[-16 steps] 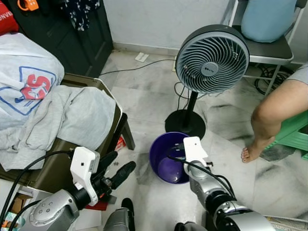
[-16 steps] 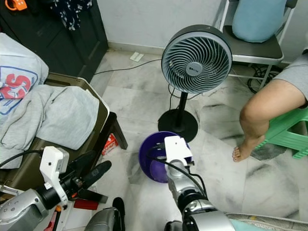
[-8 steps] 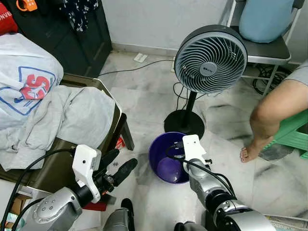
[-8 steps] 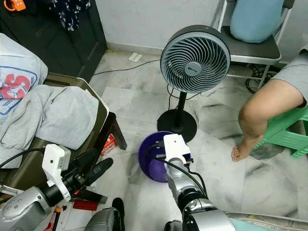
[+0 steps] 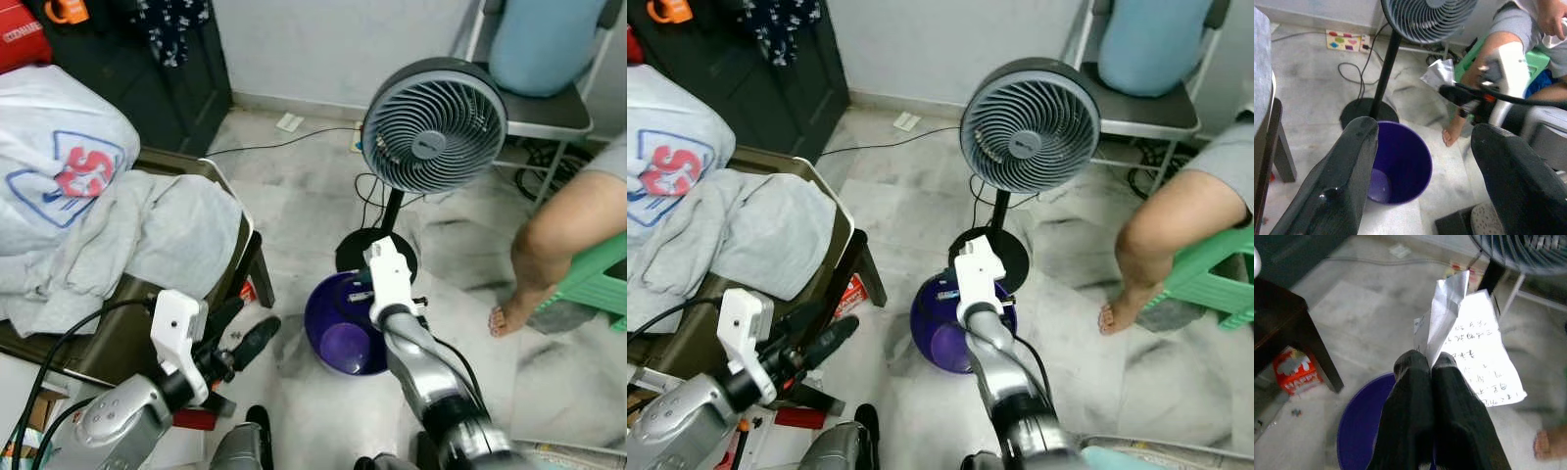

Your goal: Clean up the room

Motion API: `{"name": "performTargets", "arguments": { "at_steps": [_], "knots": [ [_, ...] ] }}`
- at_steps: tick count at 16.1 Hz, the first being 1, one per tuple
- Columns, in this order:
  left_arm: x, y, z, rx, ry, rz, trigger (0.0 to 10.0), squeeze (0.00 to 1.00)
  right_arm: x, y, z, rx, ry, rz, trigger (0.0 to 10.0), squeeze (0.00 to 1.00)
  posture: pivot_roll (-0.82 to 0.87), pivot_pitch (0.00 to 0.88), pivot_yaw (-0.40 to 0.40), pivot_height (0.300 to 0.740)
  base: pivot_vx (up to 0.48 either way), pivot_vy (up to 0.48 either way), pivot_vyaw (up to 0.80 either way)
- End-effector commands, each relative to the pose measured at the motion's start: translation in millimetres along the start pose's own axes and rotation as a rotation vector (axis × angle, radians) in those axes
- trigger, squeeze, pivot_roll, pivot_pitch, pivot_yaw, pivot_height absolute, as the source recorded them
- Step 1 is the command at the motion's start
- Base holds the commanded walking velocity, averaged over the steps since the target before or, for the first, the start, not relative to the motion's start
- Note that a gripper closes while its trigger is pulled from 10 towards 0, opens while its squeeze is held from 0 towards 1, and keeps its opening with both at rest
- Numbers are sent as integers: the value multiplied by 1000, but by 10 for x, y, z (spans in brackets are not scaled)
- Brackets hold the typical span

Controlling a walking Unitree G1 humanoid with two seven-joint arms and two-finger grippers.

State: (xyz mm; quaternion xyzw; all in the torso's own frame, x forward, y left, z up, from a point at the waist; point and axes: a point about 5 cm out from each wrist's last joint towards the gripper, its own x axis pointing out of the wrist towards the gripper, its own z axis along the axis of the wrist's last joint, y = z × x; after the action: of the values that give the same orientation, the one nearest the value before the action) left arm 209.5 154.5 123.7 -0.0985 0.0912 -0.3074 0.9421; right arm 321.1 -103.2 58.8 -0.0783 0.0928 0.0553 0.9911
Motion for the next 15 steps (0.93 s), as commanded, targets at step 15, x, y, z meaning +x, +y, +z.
{"name": "performTargets", "arguments": {
  "at_steps": [15],
  "knots": [
    [157, 281, 77, 74, -232, 369, 10000, 0, -813, -402, 371, -98, -205, 79, 10000, 0, -6, 27, -54, 740, 0, 0, 0]
  ]
}}
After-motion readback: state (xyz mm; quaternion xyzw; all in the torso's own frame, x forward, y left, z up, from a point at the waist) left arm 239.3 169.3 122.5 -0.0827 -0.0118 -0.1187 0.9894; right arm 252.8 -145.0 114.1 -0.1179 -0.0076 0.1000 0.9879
